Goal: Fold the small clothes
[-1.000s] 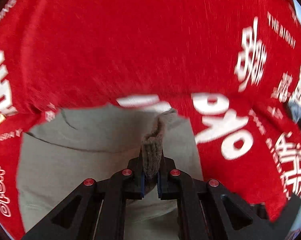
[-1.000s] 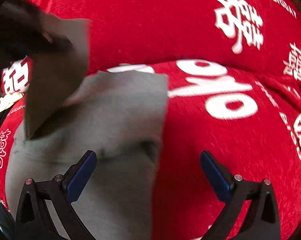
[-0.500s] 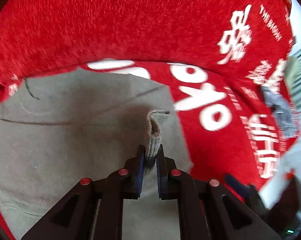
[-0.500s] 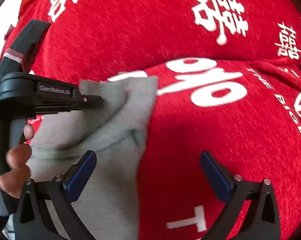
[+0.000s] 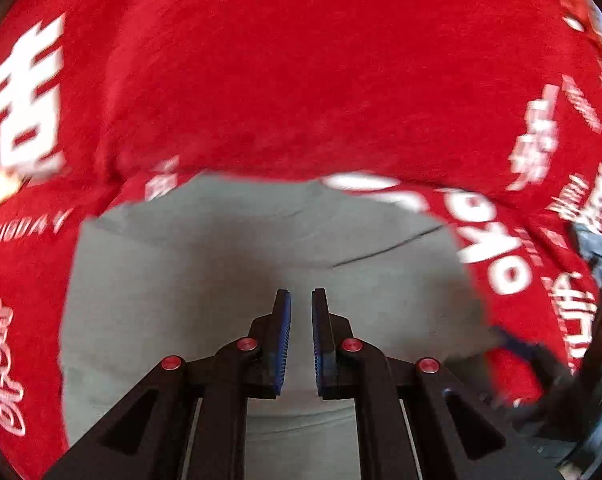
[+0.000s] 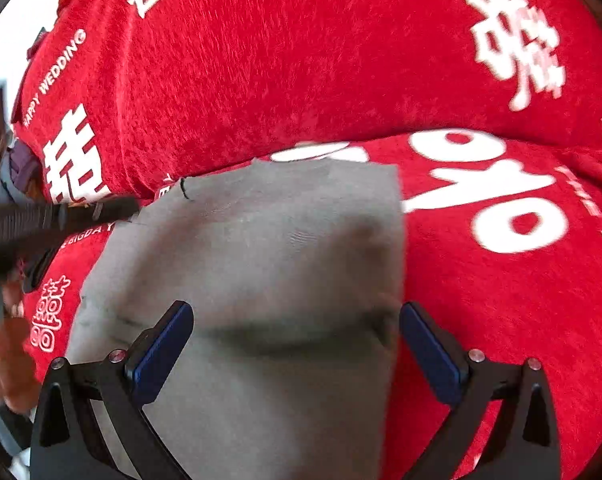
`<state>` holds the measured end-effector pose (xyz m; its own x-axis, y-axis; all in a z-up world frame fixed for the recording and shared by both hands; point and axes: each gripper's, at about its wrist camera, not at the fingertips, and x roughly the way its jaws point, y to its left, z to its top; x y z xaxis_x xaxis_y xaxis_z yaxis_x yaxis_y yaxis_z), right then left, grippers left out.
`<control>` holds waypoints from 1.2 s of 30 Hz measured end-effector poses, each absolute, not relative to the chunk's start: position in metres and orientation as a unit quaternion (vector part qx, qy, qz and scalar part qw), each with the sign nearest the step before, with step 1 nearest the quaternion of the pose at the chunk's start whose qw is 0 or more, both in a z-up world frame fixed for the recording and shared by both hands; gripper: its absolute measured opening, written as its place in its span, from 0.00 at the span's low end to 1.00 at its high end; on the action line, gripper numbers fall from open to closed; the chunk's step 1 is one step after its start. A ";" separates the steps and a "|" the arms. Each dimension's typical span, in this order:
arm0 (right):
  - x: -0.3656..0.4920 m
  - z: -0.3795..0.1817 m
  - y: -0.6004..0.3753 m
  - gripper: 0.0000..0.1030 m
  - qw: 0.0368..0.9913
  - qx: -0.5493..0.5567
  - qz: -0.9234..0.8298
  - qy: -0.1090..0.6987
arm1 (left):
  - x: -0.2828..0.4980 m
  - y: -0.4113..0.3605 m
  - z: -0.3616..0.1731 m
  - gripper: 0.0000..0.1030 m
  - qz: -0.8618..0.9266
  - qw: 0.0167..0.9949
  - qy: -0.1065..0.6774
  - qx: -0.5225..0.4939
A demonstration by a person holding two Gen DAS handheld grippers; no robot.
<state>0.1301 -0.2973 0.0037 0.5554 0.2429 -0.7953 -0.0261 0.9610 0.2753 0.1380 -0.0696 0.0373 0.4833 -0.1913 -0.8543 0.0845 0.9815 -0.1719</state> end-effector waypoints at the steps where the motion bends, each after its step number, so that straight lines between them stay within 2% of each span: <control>1: 0.138 0.000 -0.295 1.00 0.871 0.120 0.075 0.471 | 0.137 -0.057 0.029 0.10 -0.063 0.858 0.507 -0.055; 2: 0.145 -0.005 -0.293 0.98 0.869 0.120 0.070 0.474 | 0.137 -0.038 0.016 0.10 -0.040 0.852 0.518 -0.059; 3: 0.151 -0.009 -0.292 0.84 0.868 0.120 0.064 0.477 | 0.138 -0.023 0.005 0.10 -0.023 0.845 0.530 -0.066; 4: 0.158 -0.015 -0.292 0.67 0.864 0.117 0.054 0.487 | 0.138 -0.011 -0.005 0.10 -0.012 0.837 0.542 -0.073; 5: 0.161 -0.018 -0.293 0.38 0.862 0.107 0.036 0.495 | 0.137 0.006 -0.016 0.10 -0.007 0.828 0.553 -0.090; 6: 0.162 -0.017 -0.296 0.19 0.864 0.090 0.010 0.495 | 0.133 0.017 -0.018 0.10 -0.031 0.832 0.542 -0.112; 9: 0.160 -0.007 -0.313 0.08 0.872 0.119 0.009 0.474 | 0.131 0.031 -0.010 0.10 -0.035 0.837 0.532 -0.127; 11: 0.164 -0.001 -0.320 0.08 0.877 0.108 -0.011 0.468 | 0.131 0.038 0.000 0.10 -0.035 0.847 0.511 -0.139; 12: 0.167 0.001 -0.321 0.08 0.878 0.108 -0.014 0.466 | 0.131 0.041 0.003 0.13 -0.026 0.851 0.505 -0.143; 13: 0.170 0.003 -0.320 0.08 0.880 0.100 -0.016 0.464 | 0.133 0.045 0.002 0.28 -0.001 0.849 0.508 -0.143; 14: 0.173 0.005 -0.317 0.08 0.882 0.093 -0.018 0.461 | 0.135 0.044 -0.004 0.90 0.022 0.842 0.521 -0.136; 15: 0.175 0.008 -0.314 0.08 0.885 0.081 -0.024 0.457 | 0.136 0.046 -0.013 0.95 0.059 0.829 0.543 -0.118; 16: 0.176 0.009 -0.311 0.08 0.887 0.072 -0.031 0.454 | 0.134 0.047 -0.017 0.95 0.070 0.832 0.540 -0.108; 17: 0.177 0.009 -0.310 0.15 0.885 0.072 -0.037 0.459 | 0.132 0.050 -0.021 0.95 0.066 0.839 0.532 -0.096; 18: 0.178 0.008 -0.311 0.29 0.878 0.080 -0.041 0.469 | 0.128 0.052 -0.022 0.95 0.064 0.843 0.526 -0.093; 19: 0.177 0.007 -0.312 0.39 0.872 0.087 -0.043 0.480 | 0.124 0.055 -0.023 0.95 0.062 0.846 0.520 -0.098; 20: 0.173 0.006 -0.314 0.59 0.870 0.091 -0.042 0.483 | 0.119 0.060 -0.023 0.95 0.055 0.849 0.515 -0.110; 21: 0.165 0.010 -0.316 0.70 0.876 0.087 -0.046 0.472 | 0.117 0.064 -0.022 0.95 0.045 0.851 0.510 -0.119; 27: 0.136 0.029 -0.304 0.71 0.898 0.074 -0.055 0.430 | 0.132 0.049 -0.007 0.95 0.010 0.857 0.500 -0.122; 32: 0.149 0.002 -0.236 0.74 0.870 -0.006 0.028 0.492 | 0.131 0.014 -0.031 0.96 0.000 0.854 0.521 -0.001; 34: 0.152 -0.019 -0.228 0.74 0.852 -0.045 0.010 0.521 | 0.117 0.029 -0.034 0.99 -0.009 0.865 0.502 -0.012; 36: 0.145 -0.017 -0.237 0.74 0.864 -0.039 0.010 0.501 | 0.107 0.050 -0.033 0.99 -0.014 0.856 0.516 -0.030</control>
<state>0.1449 -0.2366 -0.0171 0.4973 -0.0216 -0.8673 -0.0564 0.9968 -0.0572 0.1072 0.0500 -0.0327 0.4680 -0.0552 -0.8820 -0.0075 0.9978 -0.0664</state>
